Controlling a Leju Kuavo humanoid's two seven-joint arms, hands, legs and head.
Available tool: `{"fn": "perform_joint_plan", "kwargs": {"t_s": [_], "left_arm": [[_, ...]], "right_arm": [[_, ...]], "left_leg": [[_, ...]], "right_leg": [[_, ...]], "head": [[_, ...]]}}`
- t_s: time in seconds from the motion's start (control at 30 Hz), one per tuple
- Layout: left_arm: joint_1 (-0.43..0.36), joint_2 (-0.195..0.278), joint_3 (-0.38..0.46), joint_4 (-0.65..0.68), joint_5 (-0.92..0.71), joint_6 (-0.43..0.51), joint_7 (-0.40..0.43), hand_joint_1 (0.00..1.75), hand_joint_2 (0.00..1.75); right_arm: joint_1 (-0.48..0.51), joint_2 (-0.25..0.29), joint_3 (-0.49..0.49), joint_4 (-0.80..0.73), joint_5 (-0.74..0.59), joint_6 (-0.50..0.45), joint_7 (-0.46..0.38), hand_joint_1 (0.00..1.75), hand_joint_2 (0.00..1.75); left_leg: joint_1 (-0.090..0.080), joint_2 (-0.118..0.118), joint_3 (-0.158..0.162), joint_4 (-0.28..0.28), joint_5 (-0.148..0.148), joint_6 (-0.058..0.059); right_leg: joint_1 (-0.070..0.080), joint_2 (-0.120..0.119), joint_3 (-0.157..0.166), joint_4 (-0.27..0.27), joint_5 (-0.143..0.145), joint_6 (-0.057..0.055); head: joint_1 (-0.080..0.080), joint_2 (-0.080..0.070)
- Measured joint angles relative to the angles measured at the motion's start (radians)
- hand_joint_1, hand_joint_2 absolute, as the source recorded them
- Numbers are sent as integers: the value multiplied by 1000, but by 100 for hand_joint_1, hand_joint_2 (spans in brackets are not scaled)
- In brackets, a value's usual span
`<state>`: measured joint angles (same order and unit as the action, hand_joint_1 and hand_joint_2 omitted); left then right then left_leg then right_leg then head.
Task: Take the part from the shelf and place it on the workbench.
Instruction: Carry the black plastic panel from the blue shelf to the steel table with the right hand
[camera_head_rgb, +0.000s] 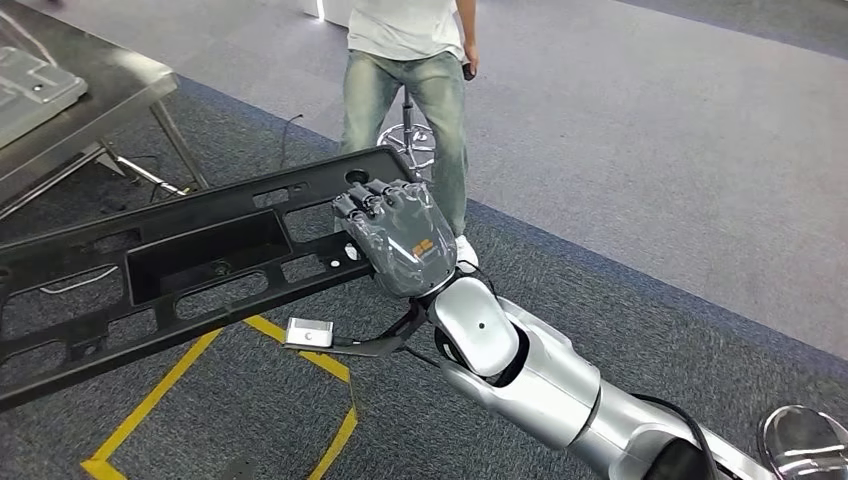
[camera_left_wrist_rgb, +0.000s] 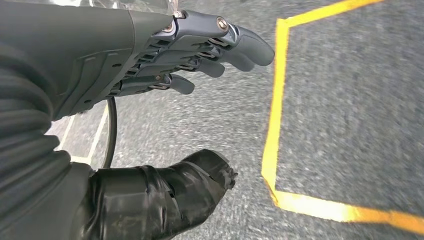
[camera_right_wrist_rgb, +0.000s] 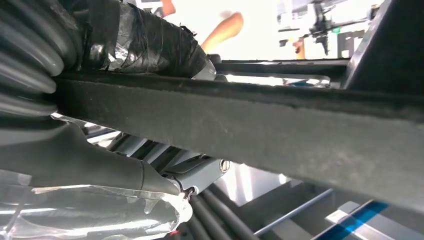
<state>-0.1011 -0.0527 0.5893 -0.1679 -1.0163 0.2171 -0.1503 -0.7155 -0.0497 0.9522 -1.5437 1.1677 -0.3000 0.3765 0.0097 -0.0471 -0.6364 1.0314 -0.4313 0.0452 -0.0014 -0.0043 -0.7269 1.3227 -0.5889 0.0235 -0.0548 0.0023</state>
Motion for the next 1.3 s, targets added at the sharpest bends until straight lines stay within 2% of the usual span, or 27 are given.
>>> {"fn": "perform_joint_plan", "kwargs": {"t_s": [0.03,0.07,0.13,0.2,0.27,0.3,0.33,0.4,0.47,0.5,0.53,0.57,0.6,0.67,0.7,0.8,0.87,0.93,0.97,1.0,1.03,1.07,1.1,1.17,1.23,1.27,1.3], "left_arm": [[0,0,0,0,0,0,0,0,175],[1,1,0,0,0,0,0,0,175],[0,0,0,0,0,0,0,0,175],[-1,0,0,0,0,-2,0,0,175],[3,1,0,0,0,-5,1,0,175],[6,2,0,0,0,-7,2,0,175],[8,2,0,0,0,-9,2,0,175],[6,2,0,0,0,-11,3,0,175],[2,2,0,0,0,-12,3,0,175],[2,3,0,0,0,-12,3,0,175],[3,3,0,0,0,-12,3,0,175],[4,4,0,0,0,-12,4,0,175],[5,4,0,0,0,-12,4,0,175],[2,4,0,0,-1,-12,4,0,175],[1,3,0,0,-1,-12,4,0,175],[4,3,0,0,-1,-13,4,0,175],[5,3,0,0,-1,-13,4,0,175],[2,3,0,0,-1,-13,4,0,175],[0,3,0,0,-1,-13,4,0,175],[0,3,0,0,-1,-13,4,0,175],[-1,4,0,0,-1,-13,4,0,175],[0,4,0,0,-1,-13,4,0,175],[0,4,0,0,-1,-13,3,0,175],[0,2,0,0,-1,-13,2,0,175],[0,1,0,0,-1,-13,0,0,175],[1,3,0,0,-1,-14,0,0,175],[2,3,0,0,-1,-14,0,0,175]], "right_arm": [[1,-1,0,0,0,0,0,175,175],[2,-1,0,1,0,0,0,175,175],[1,-1,0,0,0,0,0,175,175],[0,-1,0,0,0,0,0,175,175],[0,-1,0,0,0,0,0,175,175],[0,0,0,0,-1,0,0,175,175],[0,0,0,0,-2,0,0,175,175],[-1,1,0,0,-6,1,0,175,175],[0,1,0,1,-10,1,0,175,175],[1,1,0,1,-11,2,0,175,175],[2,1,0,1,-13,2,0,175,175],[2,1,0,1,-14,2,0,175,175],[2,1,0,1,-14,3,0,175,175],[1,1,0,0,-15,3,0,175,175],[0,1,0,0,-15,3,0,175,175],[-1,1,0,-2,-16,4,0,175,175],[-2,1,0,-2,-16,4,0,175,175],[-3,0,0,-3,-16,4,0,175,175],[-2,-1,0,-4,-16,4,0,175,175],[-1,-2,0,-4,-16,4,0,175,175],[0,-3,0,-4,-16,4,0,175,175],[1,-4,0,-4,-16,4,0,175,175],[1,-4,0,-4,-16,4,0,175,175],[1,-4,0,-4,-16,4,0,175,175],[0,-4,0,-6,-16,6,0,175,175],[-1,-4,0,-7,-16,7,0,175,175],[-2,-4,0,-7,-16,8,0,175,175]], "left_leg": [[0,-15,2,0,0,0],[0,-31,4,1,-1,0],[0,-60,5,3,-3,-4],[3,-83,-3,5,-2,-13],[7,-101,-10,2,1,-25],[7,-87,-13,6,-2,-31],[5,-61,-21,23,-13,-35],[2,6,-66,115,-62,-42],[5,29,-131,238,-108,-50],[8,33,-147,266,-109,-53],[10,38,-142,256,-93,-57],[13,47,-116,204,-61,-60],[13,71,-80,132,-32,-63],[8,109,-25,25,0,-55],[5,117,-17,7,-1,-48],[4,82,-16,6,-3,-24],[5,58,-10,4,-2,-14],[4,35,-8,3,-3,-6],[2,21,-8,3,-3,-3],[0,7,-7,3,-3,-1],[-2,-9,-6,3,-3,-1],[-3,-25,-3,3,-3,-1],[-3,-41,-1,3,-4,-1],[-2,-68,-2,4,-3,-5],[6,-89,-9,2,0,-13],[8,-101,-10,0,1,-19],[7,-100,-10,-4,2,-24]], "right_leg": [[0,3,1,-15,24,-2],[-1,10,19,-66,63,-5],[-5,56,77,-206,132,-11],[-7,90,109,-279,150,-15],[-5,74,117,-291,148,-21],[-5,62,121,-297,150,-26],[-6,49,126,-304,153,-32],[-7,20,133,-313,154,-41],[-5,-11,133,-312,151,-44],[-6,-27,134,-312,148,-43],[-7,-41,135,-311,146,-42],[-8,-54,138,-310,142,-38],[-8,-66,141,-307,138,-33],[-2,-86,144,-301,128,-21],[3,-95,146,-300,125,-15],[4,-117,156,-301,115,-1],[-2,-83,140,-258,83,10],[-5,-31,81,-141,27,11],[-5,-18,44,-77,7,9],[-4,-11,19,-37,4,6],[-3,-5,10,-33,21,2],[-2,2,20,-68,55,-5],[1,17,45,-133,96,-12],[1,66,95,-251,145,-26],[3,89,115,-291,148,-31],[3,79,120,-300,150,-33],[2,67,126,-308,152,-35]], "head": [[0,0],[0,0],[0,0],[-1,0],[-1,0],[-2,0],[-4,0],[-9,0],[-10,0],[-11,0],[-11,0],[-11,0],[-11,0],[-12,0],[-11,0],[-6,0],[-3,0],[1,0],[2,0],[2,0],[2,0],[2,0],[2,0],[0,0],[0,0],[1,0],[4,0]]}}
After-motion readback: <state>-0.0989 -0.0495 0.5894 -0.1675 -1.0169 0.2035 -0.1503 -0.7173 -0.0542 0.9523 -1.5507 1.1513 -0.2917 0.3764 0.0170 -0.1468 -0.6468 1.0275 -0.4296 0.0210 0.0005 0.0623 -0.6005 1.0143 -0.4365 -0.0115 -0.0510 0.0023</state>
